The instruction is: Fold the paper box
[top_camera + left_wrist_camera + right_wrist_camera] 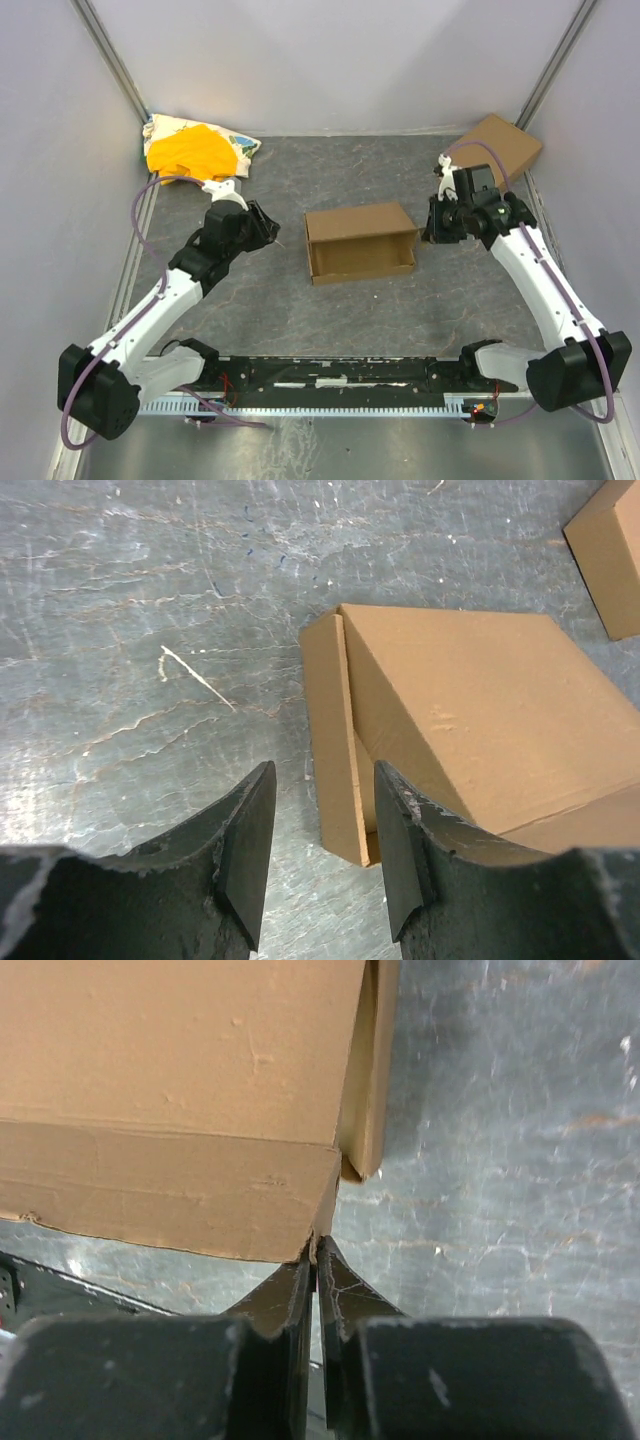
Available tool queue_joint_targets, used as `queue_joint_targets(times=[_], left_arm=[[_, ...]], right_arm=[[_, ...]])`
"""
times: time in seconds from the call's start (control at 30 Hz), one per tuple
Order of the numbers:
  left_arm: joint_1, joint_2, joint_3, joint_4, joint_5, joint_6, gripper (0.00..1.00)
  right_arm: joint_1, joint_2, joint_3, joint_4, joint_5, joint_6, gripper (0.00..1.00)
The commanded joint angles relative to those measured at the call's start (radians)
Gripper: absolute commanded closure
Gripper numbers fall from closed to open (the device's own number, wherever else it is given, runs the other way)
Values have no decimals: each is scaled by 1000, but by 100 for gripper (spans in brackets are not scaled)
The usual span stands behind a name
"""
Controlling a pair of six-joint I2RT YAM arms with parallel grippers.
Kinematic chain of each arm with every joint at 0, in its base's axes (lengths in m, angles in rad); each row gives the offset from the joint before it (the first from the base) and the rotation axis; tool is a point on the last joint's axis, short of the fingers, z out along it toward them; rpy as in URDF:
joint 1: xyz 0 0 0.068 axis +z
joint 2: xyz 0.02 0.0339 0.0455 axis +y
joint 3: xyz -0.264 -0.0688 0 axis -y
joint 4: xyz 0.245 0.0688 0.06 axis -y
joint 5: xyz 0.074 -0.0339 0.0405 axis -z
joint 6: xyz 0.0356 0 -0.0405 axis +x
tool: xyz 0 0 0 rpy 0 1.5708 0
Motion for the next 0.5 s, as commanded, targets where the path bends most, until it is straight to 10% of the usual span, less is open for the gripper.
queue_joint_targets(times=[0.0,0.17,0.33,0.47], left_arm=[[-2,-80,-12,-30,-61,48,48],[-3,-114,-24,-11,-34,36,49],[-5,-88,1,35,19,48,51],[-15,-6,36,82,75,45,51]], right_arm=[[6,-69,-129,16,-1,25,89],[8,-68,-216,69,-7,49,81],[8,-81,-253,68,-127,44,43],[9,-120,-257,32,-188,44,35]])
